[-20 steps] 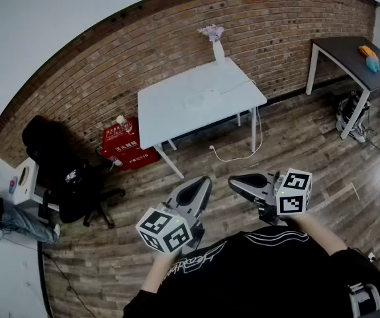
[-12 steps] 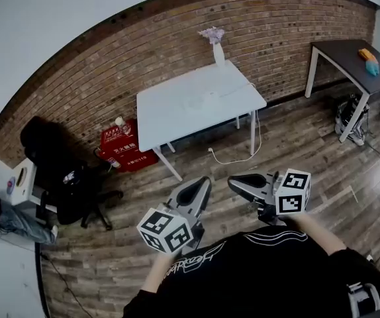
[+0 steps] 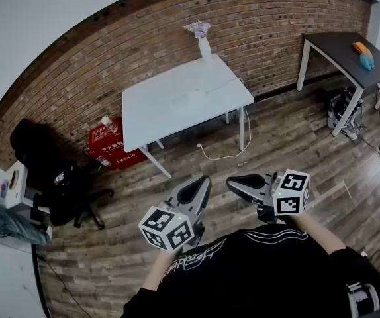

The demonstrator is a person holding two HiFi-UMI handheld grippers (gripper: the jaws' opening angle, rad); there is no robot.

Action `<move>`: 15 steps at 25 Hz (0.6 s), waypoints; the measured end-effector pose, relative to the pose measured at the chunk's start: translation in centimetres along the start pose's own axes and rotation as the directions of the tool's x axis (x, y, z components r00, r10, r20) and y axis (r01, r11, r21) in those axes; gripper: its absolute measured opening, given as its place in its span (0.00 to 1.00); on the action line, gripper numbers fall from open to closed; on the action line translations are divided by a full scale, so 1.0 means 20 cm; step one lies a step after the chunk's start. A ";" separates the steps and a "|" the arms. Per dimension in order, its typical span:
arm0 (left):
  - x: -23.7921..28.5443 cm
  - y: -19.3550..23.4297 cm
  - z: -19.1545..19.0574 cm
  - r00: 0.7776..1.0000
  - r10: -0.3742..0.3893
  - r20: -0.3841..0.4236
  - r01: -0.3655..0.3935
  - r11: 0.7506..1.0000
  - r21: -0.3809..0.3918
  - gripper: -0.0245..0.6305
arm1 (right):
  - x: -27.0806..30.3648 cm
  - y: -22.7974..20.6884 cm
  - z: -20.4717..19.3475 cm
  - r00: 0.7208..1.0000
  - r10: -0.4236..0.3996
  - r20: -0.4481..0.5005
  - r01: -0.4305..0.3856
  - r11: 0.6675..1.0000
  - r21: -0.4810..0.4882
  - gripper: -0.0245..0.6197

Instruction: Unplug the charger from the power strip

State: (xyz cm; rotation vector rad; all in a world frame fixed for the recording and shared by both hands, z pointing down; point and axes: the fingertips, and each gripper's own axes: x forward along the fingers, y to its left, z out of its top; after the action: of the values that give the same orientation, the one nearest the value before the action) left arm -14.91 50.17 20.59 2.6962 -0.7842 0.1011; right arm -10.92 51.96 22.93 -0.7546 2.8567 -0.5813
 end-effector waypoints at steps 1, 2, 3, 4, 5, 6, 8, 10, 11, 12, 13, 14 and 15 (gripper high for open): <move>0.04 -0.02 -0.01 1.000 -0.002 -0.001 0.002 1.000 -0.001 0.04 | -0.04 -0.02 0.00 1.000 -0.001 -0.002 0.001 1.000 0.000 0.03; 0.07 -0.04 -0.02 1.000 -0.002 -0.002 0.002 1.000 -0.002 0.04 | -0.08 -0.04 0.00 1.000 0.000 -0.003 0.000 1.000 0.002 0.03; 0.11 -0.06 -0.03 1.000 0.000 -0.002 0.000 1.000 -0.003 0.04 | -0.11 -0.06 0.00 1.000 0.002 -0.004 -0.002 1.000 0.005 0.03; 0.14 -0.07 -0.04 1.000 0.002 -0.003 -0.002 1.000 -0.006 0.04 | -0.15 -0.08 -0.01 1.000 0.004 -0.002 -0.004 1.000 0.009 0.04; 0.17 -0.08 -0.06 1.000 0.005 -0.004 -0.005 1.000 -0.010 0.04 | -0.19 -0.09 -0.01 1.000 0.006 0.000 -0.006 1.000 0.013 0.04; 0.20 -0.09 -0.07 1.000 0.008 -0.005 -0.008 1.000 -0.016 0.04 | -0.22 -0.11 -0.02 1.000 0.005 0.003 -0.005 1.000 0.017 0.04; 0.26 -0.11 -0.11 1.000 0.009 -0.008 -0.010 0.999 -0.037 0.04 | -0.27 -0.16 -0.04 1.000 -0.006 0.009 0.005 1.000 0.031 0.04; 0.32 -0.13 -0.15 1.000 0.007 -0.022 -0.009 0.998 -0.062 0.04 | -0.31 -0.21 -0.06 1.000 -0.014 0.012 0.014 0.999 0.051 0.04; 0.34 -0.12 -0.17 0.999 0.009 -0.031 -0.012 0.998 -0.070 0.04 | -0.32 -0.23 -0.07 1.000 -0.015 0.013 0.014 0.998 0.061 0.04; 0.35 -0.11 -0.17 0.999 0.014 -0.040 -0.017 0.997 -0.074 0.04 | -0.32 -0.25 -0.07 1.000 -0.014 0.013 0.013 0.997 0.070 0.04; 0.37 -0.10 -0.17 0.999 0.022 -0.044 -0.025 0.997 -0.077 0.04 | -0.32 -0.27 -0.07 1.000 -0.013 0.013 0.012 0.997 0.077 0.04; 0.38 -0.07 -0.16 0.999 0.030 -0.041 -0.033 0.996 -0.080 0.04 | -0.32 -0.29 -0.07 1.000 -0.014 0.015 0.012 0.996 0.084 0.04; 0.39 -0.04 -0.14 0.999 0.038 -0.033 -0.041 0.995 -0.087 0.04 | -0.31 -0.32 -0.06 1.000 -0.017 0.018 0.015 0.996 0.091 0.04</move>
State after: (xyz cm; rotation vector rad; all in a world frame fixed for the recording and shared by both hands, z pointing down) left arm -7.81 47.77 24.28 2.5907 -0.8139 0.1158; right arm -2.92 50.45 26.78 -0.7648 2.7880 -0.6979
